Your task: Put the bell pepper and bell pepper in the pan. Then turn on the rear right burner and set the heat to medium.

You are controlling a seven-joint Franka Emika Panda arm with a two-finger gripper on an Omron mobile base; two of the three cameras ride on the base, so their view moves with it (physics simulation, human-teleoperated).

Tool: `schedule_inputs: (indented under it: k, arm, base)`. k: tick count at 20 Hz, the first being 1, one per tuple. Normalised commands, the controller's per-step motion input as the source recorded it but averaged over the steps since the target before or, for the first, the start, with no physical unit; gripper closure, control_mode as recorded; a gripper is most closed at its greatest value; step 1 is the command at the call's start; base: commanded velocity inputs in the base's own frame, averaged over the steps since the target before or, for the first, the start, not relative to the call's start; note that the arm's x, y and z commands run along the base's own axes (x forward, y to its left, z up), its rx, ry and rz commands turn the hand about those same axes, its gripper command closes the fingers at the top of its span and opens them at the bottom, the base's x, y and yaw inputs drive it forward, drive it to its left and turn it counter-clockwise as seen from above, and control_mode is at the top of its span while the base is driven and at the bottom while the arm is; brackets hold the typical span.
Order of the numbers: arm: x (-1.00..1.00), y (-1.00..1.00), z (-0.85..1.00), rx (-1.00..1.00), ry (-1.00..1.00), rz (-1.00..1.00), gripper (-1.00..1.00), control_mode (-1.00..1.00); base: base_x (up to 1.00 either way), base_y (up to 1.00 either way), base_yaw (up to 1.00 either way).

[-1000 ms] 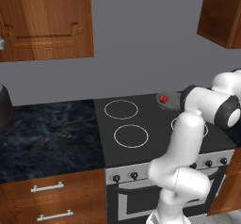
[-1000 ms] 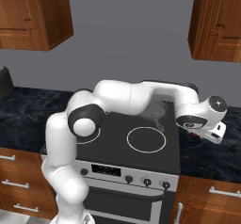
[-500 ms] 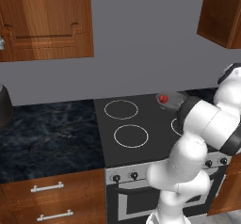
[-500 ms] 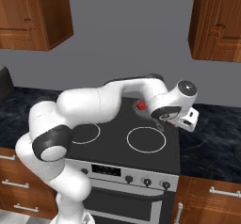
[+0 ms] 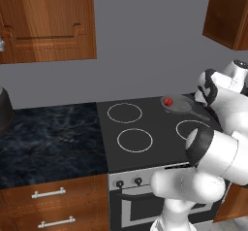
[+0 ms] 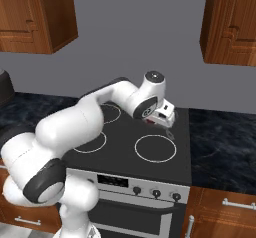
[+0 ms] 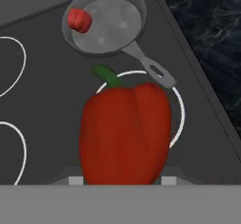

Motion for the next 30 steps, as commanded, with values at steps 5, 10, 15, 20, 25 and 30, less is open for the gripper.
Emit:
schedule_inputs:
  k: [5,10,15,20,25,30]
  arm:
    - [0.81,0.58,0.00,-0.02,0.11,-0.02,1.00,-1.00]
    - [0.95,0.04,0.00,0.00,0.11,0.00,1.00,-1.00]
    - [0.60,-0.01,0.00,0.00,0.10,0.04,1.00,-1.00]
    - [0.43,-0.07,-0.02,0.00,0.12,0.06,1.00,-1.00]
    - [0.57,-0.23,-0.24,0.00,0.18,0.06,1.00,-1.00]
    - [0.56,-0.27,-0.26,0.05,0.13,0.07,1.00,-1.00]
  base:
    - [0.00,0.00,0.00]
    - [0.00,0.00,0.00]
    - [0.00,0.00,0.00]
    - [0.00,0.00,0.00]
    - [0.00,0.00,0.00]
    - [0.00,0.00,0.00]
